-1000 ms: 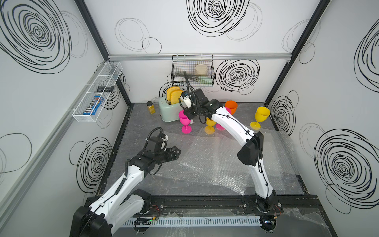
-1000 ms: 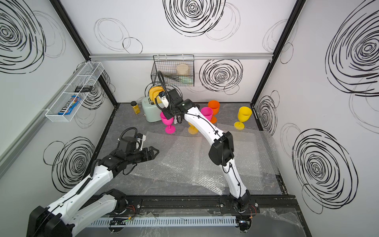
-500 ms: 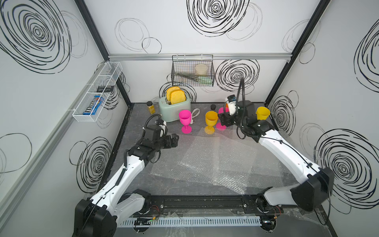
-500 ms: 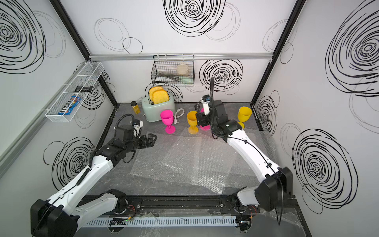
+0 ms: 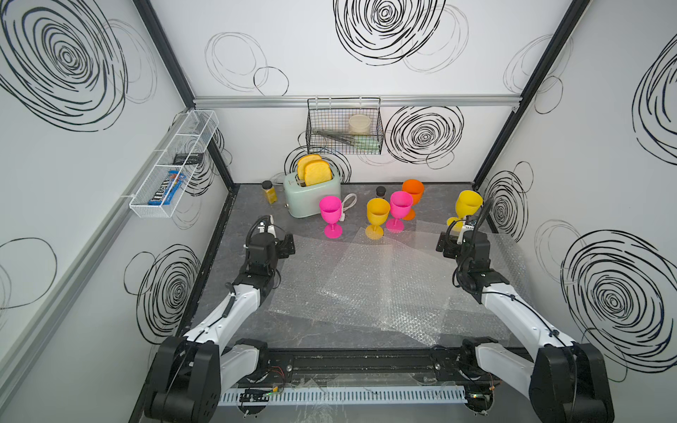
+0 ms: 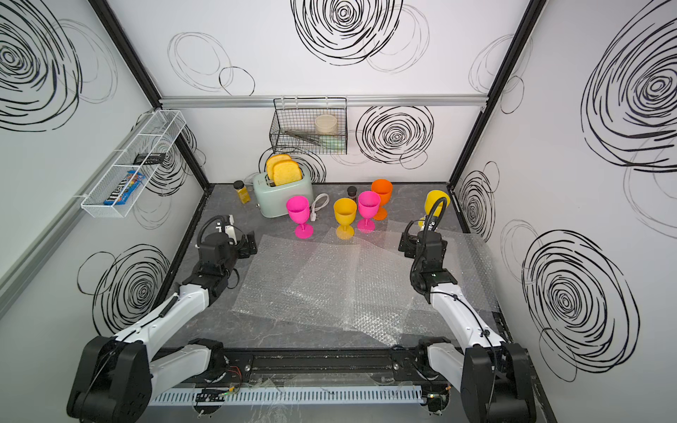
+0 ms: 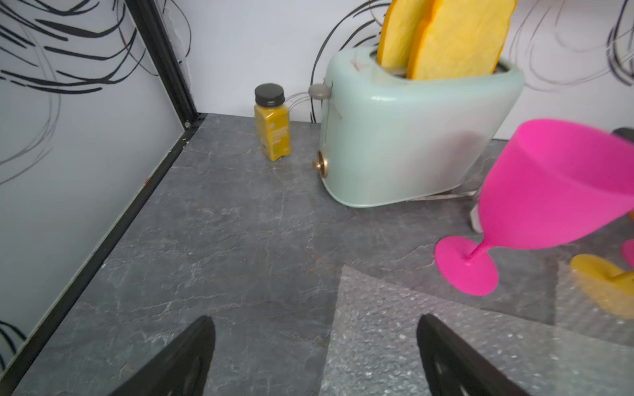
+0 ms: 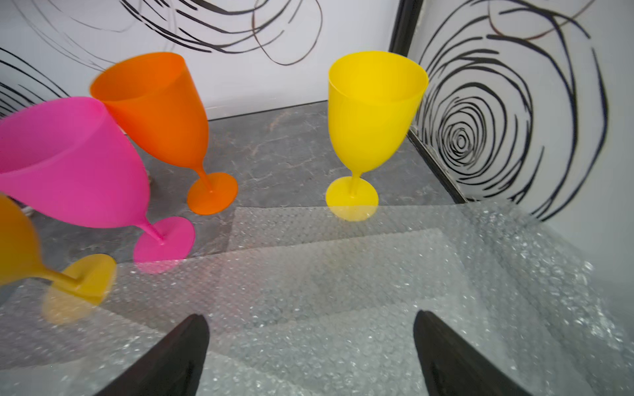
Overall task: Unpack wine glasses from bubble wrap
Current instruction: Reset both arms
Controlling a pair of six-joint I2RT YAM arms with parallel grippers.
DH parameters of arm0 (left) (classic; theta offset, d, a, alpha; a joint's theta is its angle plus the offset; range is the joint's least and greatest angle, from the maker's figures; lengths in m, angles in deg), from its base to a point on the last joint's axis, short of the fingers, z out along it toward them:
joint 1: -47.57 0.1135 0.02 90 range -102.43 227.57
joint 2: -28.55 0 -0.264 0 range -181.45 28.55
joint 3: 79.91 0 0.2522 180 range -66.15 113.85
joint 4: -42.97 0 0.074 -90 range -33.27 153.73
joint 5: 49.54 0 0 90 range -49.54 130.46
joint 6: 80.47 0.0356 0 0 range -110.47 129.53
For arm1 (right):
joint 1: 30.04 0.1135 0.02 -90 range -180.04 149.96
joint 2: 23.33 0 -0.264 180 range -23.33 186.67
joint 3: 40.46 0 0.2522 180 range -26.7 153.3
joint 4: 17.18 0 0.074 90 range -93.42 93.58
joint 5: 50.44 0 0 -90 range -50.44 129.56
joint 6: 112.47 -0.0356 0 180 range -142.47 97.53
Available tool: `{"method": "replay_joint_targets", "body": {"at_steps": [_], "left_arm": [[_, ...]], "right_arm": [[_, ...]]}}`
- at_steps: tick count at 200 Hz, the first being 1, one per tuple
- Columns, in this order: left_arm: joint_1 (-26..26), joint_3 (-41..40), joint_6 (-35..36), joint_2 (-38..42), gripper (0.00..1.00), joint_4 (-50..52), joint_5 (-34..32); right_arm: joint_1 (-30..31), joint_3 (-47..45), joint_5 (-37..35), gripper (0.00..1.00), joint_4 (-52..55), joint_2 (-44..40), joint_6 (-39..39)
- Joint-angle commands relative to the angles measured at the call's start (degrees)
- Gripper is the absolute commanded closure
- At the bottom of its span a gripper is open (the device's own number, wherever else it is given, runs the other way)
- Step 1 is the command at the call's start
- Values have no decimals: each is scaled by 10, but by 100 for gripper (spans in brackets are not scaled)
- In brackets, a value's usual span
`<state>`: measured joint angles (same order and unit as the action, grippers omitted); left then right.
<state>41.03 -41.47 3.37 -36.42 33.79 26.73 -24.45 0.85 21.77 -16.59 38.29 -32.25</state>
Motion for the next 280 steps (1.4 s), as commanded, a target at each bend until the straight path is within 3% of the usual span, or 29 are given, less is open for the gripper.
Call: {"method": "replay_joint_targets", "body": {"at_steps": [1, 20, 47, 70, 106, 127, 139, 148, 159, 280], "left_arm": [[5, -49, 55, -24, 4, -225, -23], [-6, -76, 58, -53, 4, -281, -14], [-21, -144, 78, -102, 4, -469, -23], [-16, -169, 84, -141, 4, -553, -16], [-13, -167, 73, -218, 4, -636, -48], [-12, -155, 65, -212, 4, -599, -56], [-11, -155, 63, -209, 4, -595, -55], [-11, -153, 62, -209, 4, -592, -53], [-7, -152, 62, -211, 4, -595, -49], [2, -151, 56, -208, 4, -586, -36]], "right_arm": [[-13, -18, -43, 3, -117, 16, 9], [-20, -11, -74, 3, -95, 41, -12], [-21, -57, -98, 3, -162, 58, -16], [-20, -137, -59, 3, -305, 67, -12], [-9, -203, 30, 3, -541, 111, 71], [-22, -211, 70, 3, -608, 186, 71], [-20, -181, 63, 3, -606, 229, 78], [-27, -133, 73, 3, -526, 242, 71], [-56, -119, 131, 3, -477, 228, 54], [-54, -116, 130, 3, -481, 234, 57]]}}
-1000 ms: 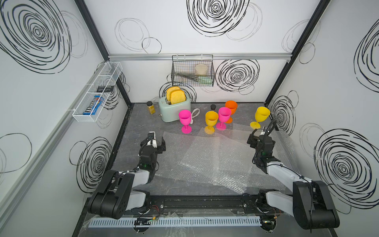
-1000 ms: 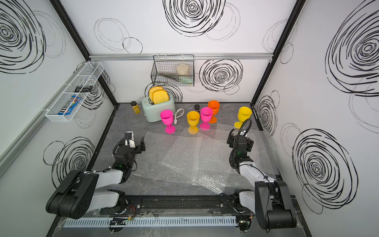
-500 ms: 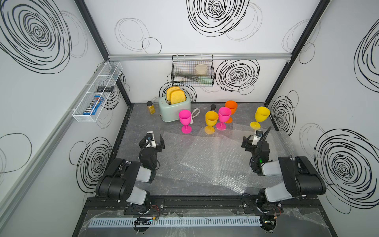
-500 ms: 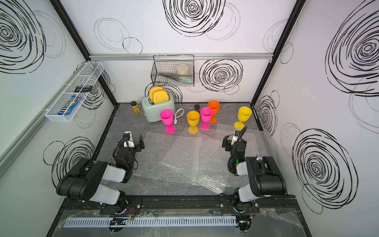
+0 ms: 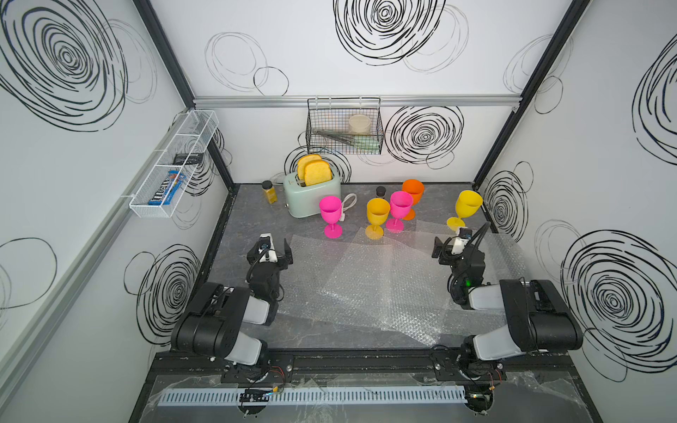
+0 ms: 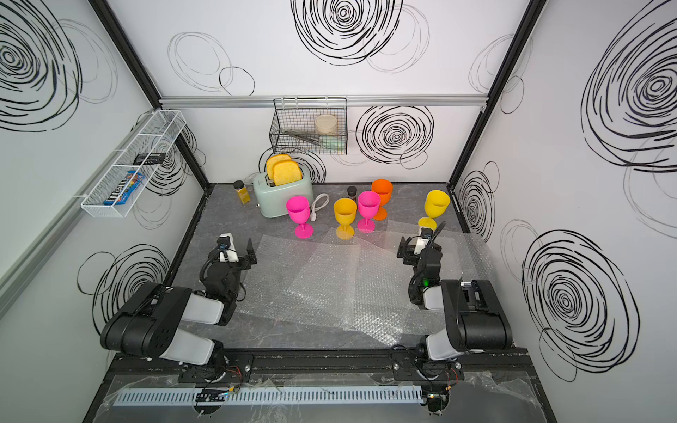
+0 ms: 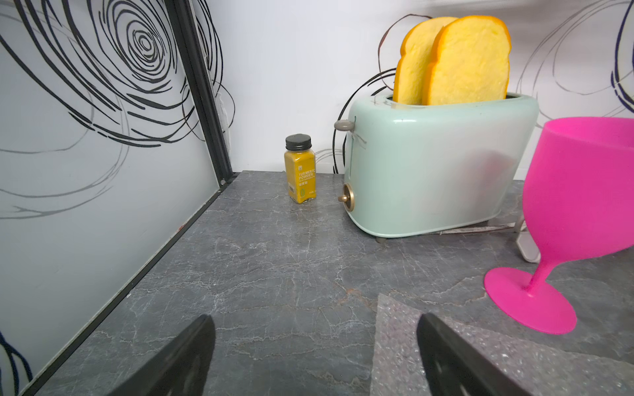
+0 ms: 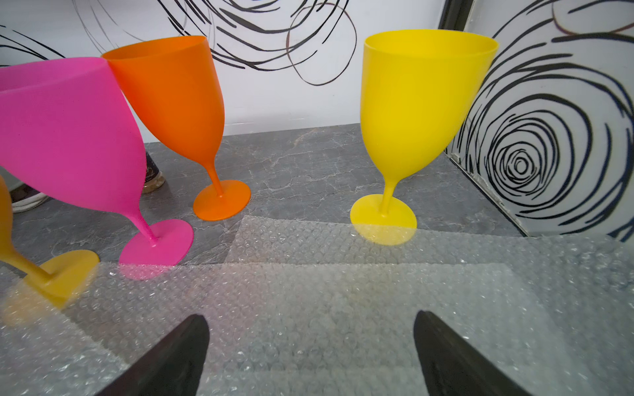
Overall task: Unpack wine glasses from bubble wrap
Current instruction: Reset both arms
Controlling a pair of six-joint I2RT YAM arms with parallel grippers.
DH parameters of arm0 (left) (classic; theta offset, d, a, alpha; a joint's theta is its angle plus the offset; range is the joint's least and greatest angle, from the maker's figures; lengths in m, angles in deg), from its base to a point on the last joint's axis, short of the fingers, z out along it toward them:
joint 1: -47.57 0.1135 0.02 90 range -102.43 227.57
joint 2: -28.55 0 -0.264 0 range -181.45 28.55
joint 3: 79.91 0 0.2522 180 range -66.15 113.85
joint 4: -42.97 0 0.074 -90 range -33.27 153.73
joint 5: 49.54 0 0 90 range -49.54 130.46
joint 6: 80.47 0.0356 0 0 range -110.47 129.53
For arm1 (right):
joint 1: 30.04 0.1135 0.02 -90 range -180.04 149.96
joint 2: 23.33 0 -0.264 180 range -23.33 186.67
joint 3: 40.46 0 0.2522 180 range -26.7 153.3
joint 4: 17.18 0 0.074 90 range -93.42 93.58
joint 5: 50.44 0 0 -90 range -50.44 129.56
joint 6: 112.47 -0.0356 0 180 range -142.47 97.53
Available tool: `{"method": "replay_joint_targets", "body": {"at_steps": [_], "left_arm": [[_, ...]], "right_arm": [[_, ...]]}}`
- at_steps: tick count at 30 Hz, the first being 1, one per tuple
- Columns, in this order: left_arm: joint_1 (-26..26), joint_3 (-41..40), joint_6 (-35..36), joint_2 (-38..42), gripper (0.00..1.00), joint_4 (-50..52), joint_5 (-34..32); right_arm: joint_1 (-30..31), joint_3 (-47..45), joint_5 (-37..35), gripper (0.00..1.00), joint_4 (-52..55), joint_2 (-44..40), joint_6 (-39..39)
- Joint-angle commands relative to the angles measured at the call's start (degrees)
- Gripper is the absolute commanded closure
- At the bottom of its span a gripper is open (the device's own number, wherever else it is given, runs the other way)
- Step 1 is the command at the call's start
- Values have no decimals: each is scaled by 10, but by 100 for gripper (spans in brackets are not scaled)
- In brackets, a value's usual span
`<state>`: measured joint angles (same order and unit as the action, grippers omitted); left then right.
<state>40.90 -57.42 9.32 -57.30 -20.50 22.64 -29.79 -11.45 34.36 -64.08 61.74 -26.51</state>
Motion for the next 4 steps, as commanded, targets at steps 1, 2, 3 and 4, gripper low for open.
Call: {"method": "replay_joint_targets", "body": {"at_steps": [1, 2, 3, 4], "left_arm": [[3, 9, -4, 1, 4, -43, 5], [3, 8, -4, 0, 4, -43, 5], [3, 8, -4, 1, 4, -43, 5], [3, 8, -4, 1, 4, -44, 5]], "right_arm": [[-1, 7, 4, 3, -6, -1, 0], [-1, 5, 5, 3, -7, -3, -1], [0, 1, 4, 3, -12, -6, 0], [0, 0, 4, 3, -13, -7, 0]]}}
